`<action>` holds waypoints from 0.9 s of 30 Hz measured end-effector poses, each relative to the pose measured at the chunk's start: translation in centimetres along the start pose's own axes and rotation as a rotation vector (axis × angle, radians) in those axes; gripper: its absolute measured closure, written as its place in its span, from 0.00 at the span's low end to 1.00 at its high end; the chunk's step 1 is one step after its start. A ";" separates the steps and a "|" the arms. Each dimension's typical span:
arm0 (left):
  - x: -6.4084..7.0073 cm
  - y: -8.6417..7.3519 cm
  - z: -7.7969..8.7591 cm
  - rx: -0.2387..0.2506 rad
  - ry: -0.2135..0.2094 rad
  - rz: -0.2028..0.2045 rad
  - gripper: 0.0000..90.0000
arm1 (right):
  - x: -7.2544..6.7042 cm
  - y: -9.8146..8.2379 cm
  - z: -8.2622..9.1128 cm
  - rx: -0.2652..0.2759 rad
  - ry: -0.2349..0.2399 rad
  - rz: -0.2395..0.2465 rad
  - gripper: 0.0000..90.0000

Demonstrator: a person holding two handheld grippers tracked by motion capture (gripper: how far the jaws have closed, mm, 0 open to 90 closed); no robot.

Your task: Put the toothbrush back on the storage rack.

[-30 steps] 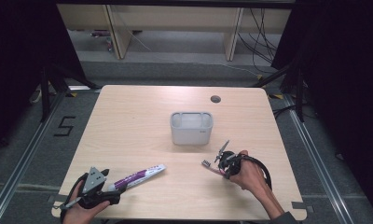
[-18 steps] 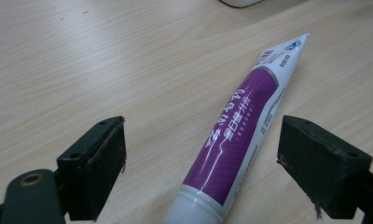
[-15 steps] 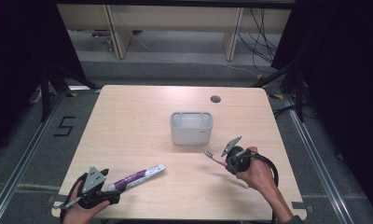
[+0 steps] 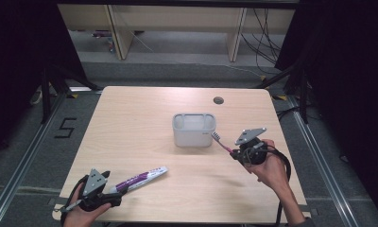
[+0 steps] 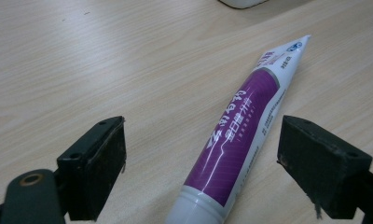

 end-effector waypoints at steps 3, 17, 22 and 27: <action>0.0 0.0 -0.1 0.004 0.001 0.011 0.17 | 0.4 0.6 0.5 0.050 0.005 -0.018 0.93; 0.1 0.1 0.0 0.009 -0.004 0.008 0.17 | 3.1 4.1 0.4 0.240 0.005 -0.111 0.93; 0.1 0.0 -0.1 0.006 -0.005 0.004 0.17 | 4.1 5.4 0.2 0.287 -0.011 -0.127 0.93; 0.1 0.1 0.0 0.008 -0.007 0.003 0.17 | 4.9 6.5 -0.1 0.323 0.004 -0.163 0.93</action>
Point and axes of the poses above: each handheld gripper's, and its own axes: z roughly backward along the jaws, y roughly out of its top, x roughly to its right, the point moved 5 cm from there along -z, roughly forward along the jaws, and after that the axes turned 3 degrees about z, right-handed, at the moved point
